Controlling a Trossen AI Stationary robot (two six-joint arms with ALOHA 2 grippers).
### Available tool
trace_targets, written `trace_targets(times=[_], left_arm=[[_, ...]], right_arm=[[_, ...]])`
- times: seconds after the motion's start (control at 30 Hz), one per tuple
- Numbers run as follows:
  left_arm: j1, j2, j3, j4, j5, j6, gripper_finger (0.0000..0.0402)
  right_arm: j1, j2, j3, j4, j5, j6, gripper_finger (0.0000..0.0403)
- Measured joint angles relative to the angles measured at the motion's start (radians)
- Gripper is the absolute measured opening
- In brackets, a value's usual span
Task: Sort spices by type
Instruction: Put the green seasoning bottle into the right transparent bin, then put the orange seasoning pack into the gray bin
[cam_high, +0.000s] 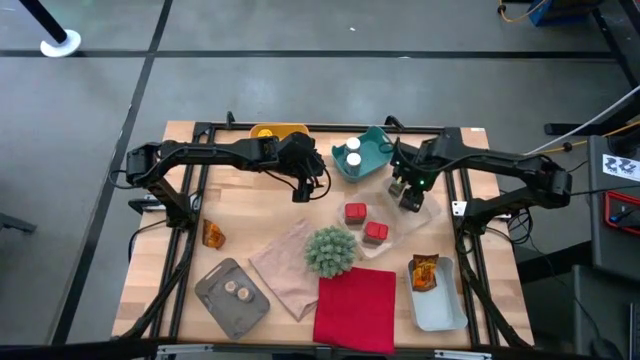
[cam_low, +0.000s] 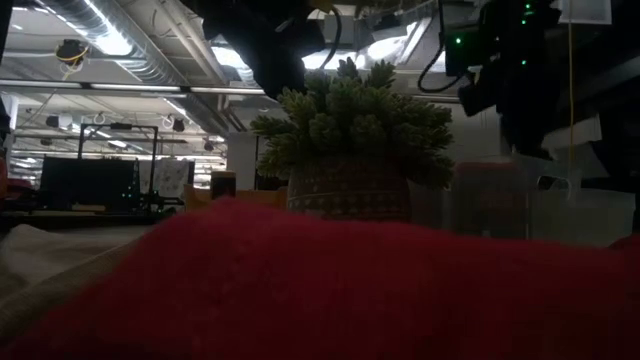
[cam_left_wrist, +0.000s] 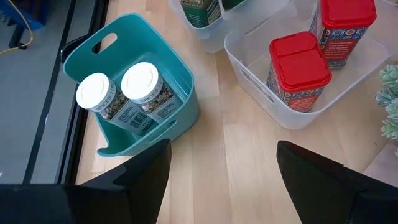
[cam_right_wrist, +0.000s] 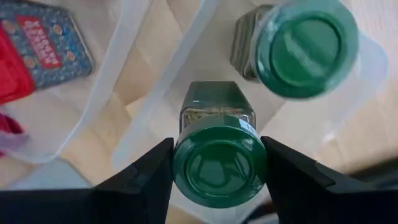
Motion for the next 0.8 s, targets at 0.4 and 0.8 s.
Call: trace_targets(times=[0.4, 0.8], left_arm=[[0.0, 0.0, 0.0, 0.0, 0.001, 0.0, 0.0276], [0.0, -0.044, -0.001, -0.098, 0.0, 0.051, 0.0276]], right_arm=[[0.0, 0.0, -0.057, 0.079, 0.008, -0.001, 0.0235], [0.0, 0.0, -0.057, 0.088, 0.008, -0.001, 0.0283]])
